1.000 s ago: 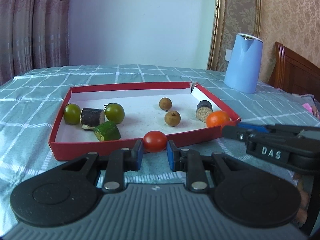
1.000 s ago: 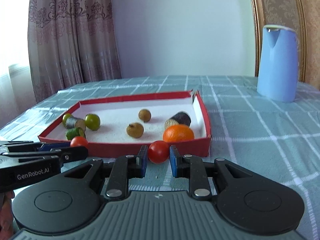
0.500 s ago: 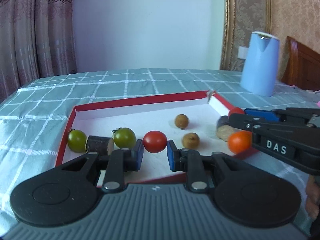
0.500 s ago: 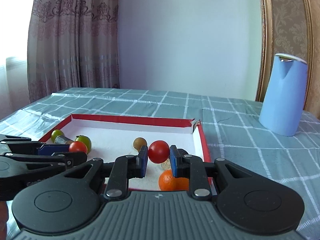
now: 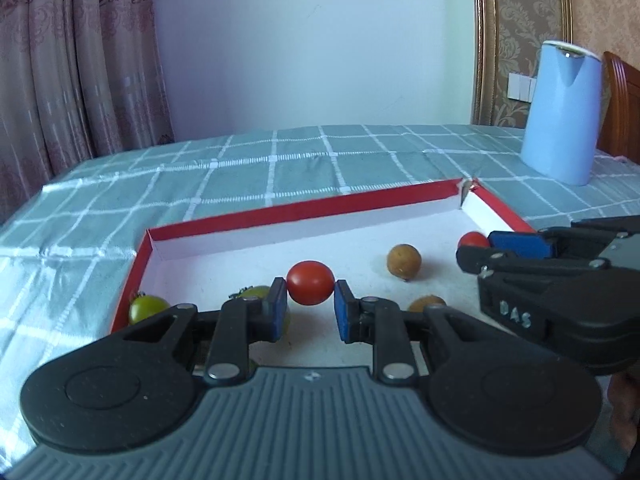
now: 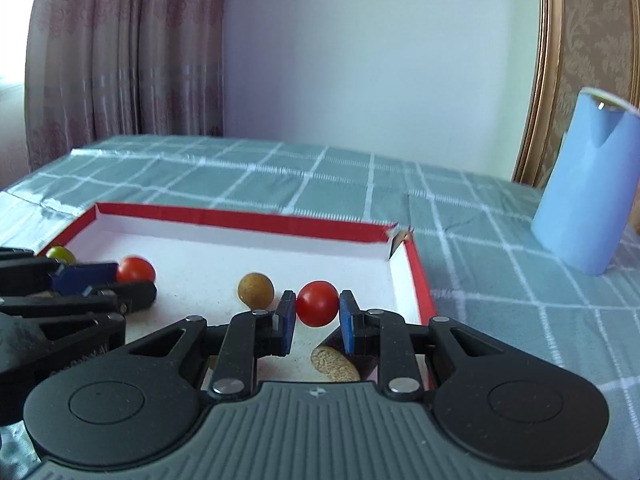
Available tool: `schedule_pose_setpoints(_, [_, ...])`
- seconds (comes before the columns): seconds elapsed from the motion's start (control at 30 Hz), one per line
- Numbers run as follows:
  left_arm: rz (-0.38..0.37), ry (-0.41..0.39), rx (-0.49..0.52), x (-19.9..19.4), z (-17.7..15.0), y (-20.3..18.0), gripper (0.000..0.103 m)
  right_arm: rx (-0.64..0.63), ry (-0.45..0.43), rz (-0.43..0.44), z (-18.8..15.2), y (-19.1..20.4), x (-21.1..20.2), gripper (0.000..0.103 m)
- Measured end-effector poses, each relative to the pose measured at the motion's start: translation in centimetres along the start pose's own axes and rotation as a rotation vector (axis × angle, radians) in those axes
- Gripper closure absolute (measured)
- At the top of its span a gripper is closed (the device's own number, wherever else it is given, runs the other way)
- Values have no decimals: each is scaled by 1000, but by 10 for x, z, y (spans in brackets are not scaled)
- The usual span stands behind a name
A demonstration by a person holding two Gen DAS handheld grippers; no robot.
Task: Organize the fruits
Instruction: 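Carry both cherry tomatoes into the tray and open both grippers, then withdraw both grippers from the tray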
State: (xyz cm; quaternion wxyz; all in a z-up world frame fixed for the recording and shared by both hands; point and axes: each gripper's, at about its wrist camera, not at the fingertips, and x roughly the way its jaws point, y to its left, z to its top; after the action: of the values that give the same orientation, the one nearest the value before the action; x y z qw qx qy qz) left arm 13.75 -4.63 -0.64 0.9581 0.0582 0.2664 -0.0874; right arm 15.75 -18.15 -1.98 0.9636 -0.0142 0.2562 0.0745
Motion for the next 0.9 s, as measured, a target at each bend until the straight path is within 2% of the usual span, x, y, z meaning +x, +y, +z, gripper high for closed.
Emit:
schedule_pose_setpoints(0.07, [4, -5, 1, 2, 1, -2, 79, 14, 5, -2, 1, -1, 4, 81])
schedule_pose_setpoints(0.17, [22, -21, 17, 0, -1, -4, 62, 53, 15, 42, 0, -5, 5, 81])
schedule_pose_setpoints(0.2, [28, -25, 16, 0, -1, -4, 50, 56, 12, 39, 0, -6, 4, 80])
schedule_pose_setpoints(0.37, [35, -33, -30, -4, -1, 4, 31, 86, -16, 32, -1, -10, -6, 76])
schedule_pose_setpoints(0.47, [46, -41, -48, -9, -3, 8, 28, 116, -34, 35, -4, -15, -16, 73])
schedule_pose_setpoints(0.5, [49, -42, -54, -11, -3, 9, 25, 122, -42, 36, -5, -17, -20, 67])
schedule_pose_setpoints(0.53, [52, -44, -61, -13, -4, 10, 24, 129, -51, 34, -6, -18, -23, 60])
schedule_pose_setpoints(0.57, [50, -45, -67, -16, -4, 11, 23, 139, -66, 28, -8, -19, -28, 41])
schedule_pose_setpoints(0.6, [48, -47, -72, -19, -5, 12, 23, 151, -88, 19, -9, -20, -33, 31])
schedule_pose_setpoints(0.7, [49, -57, -91, -29, -8, 15, 14, 145, -148, -2, -12, -20, -51, 31])
schedule_pose_setpoints(0.9, [54, -57, -106, -49, -17, 17, 13, 163, -161, 24, -31, -17, -73, 31])
